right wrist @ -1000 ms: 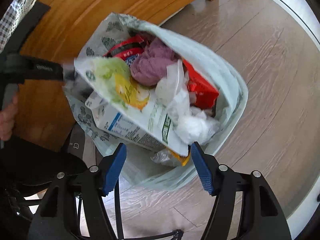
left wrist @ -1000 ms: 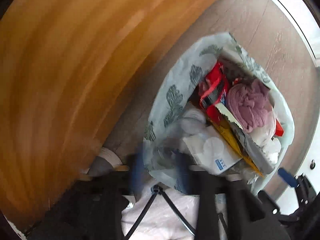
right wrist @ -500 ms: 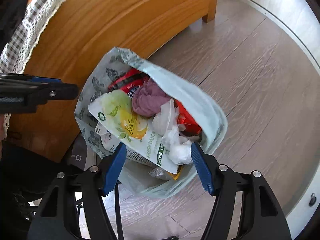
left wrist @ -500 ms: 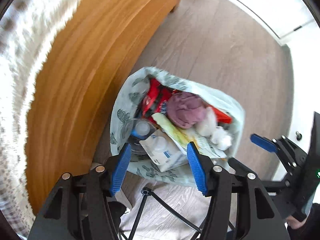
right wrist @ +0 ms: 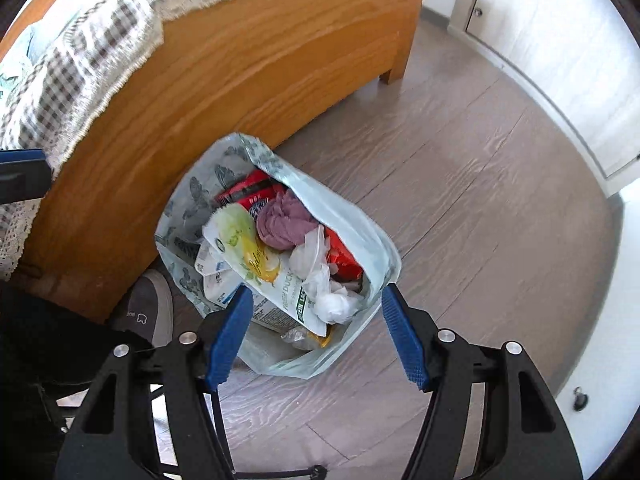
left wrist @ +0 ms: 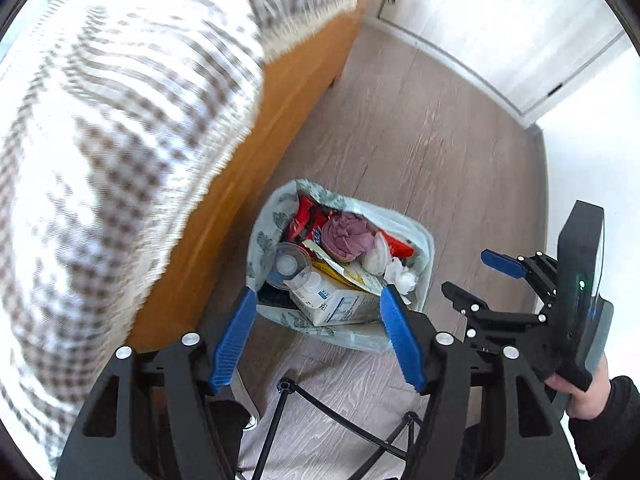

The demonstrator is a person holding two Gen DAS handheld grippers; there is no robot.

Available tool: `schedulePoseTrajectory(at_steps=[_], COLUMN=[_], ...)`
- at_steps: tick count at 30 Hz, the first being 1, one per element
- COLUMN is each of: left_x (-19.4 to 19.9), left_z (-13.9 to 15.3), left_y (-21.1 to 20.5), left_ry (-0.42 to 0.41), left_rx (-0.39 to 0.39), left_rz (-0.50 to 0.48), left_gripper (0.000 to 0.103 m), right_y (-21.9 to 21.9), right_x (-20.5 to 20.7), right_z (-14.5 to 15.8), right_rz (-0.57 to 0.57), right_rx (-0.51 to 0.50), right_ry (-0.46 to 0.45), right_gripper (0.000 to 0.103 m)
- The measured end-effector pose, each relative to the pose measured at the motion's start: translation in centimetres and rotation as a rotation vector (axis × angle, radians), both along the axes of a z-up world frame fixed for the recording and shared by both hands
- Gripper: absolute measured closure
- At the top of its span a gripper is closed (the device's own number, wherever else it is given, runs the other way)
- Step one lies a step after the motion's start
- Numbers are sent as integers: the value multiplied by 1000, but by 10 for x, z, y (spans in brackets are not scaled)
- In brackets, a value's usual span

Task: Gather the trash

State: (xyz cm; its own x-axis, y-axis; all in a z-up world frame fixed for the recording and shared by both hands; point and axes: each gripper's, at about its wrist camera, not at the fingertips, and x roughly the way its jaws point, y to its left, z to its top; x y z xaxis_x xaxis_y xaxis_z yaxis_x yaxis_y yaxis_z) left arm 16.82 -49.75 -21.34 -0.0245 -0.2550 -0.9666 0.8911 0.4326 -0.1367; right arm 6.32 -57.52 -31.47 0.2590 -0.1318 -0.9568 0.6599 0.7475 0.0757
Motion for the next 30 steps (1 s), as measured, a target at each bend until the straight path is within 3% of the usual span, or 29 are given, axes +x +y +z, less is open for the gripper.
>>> schedulePoseTrajectory(at_steps=[3, 4, 8, 13, 21, 30], left_x=[8, 11, 21, 34, 41, 13], left_z=[26, 37, 86, 139, 211, 275], left_y=[20, 28, 66, 140, 280, 430], left_ry=[-3, -10, -77, -213, -399, -637], left_rx=[-61, -80, -172, -278, -381, -401], left_rz=[39, 54, 122, 286, 562, 836], left_gripper=[39, 38, 36, 19, 12, 9], right_y=[4, 6, 18, 50, 157, 283], right_x=[7, 10, 26, 61, 127, 164], right_z=[31, 42, 92, 150, 227, 302], right_rz=[23, 29, 65, 155, 436, 672], right_rx=[-55, -78, -154, -229, -298, -363], right_ry=[-26, -37, -110, -223, -407, -588], right_gripper=[38, 33, 31, 31, 31, 26])
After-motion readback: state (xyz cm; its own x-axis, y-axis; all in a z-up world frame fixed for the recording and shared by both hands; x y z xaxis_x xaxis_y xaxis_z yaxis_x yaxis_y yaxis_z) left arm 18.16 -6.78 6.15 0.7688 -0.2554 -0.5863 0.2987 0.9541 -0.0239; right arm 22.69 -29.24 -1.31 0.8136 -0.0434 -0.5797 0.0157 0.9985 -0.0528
